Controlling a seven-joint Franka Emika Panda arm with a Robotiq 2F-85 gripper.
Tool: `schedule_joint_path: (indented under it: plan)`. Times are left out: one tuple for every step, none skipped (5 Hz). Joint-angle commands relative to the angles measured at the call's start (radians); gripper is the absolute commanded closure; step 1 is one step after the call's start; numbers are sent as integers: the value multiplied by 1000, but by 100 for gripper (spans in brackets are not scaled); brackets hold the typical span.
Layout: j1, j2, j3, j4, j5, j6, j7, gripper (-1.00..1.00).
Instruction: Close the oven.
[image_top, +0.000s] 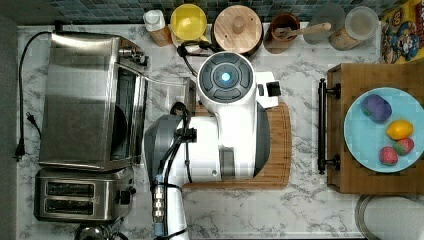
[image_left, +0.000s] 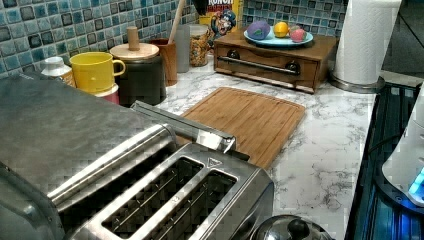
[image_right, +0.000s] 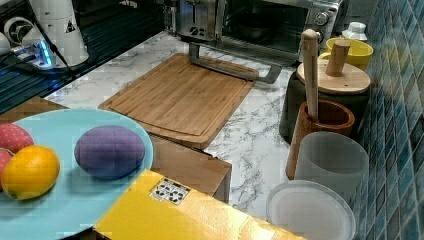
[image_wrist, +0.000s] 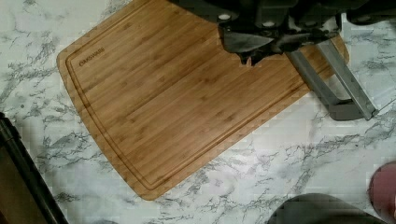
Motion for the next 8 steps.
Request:
schedule_joint_path:
  plan:
    - [-1, -33, 1, -71, 47, 87, -64, 100]
    - [-43, -44, -43, -209, 181, 220, -307, 100]
    - [-82, -73, -91, -353, 378, 333, -555, 100]
    - [-100, -62, -129, -424, 548, 385, -814, 100]
    - [-83, -52, -165, -464, 695, 389, -1023, 100]
    - [-20, -40, -153, -474, 785, 381, -1188, 100]
    - [32, -24, -128, -480, 855, 399, -1305, 100]
    - [37, 2, -134, -507, 980, 413, -1452, 100]
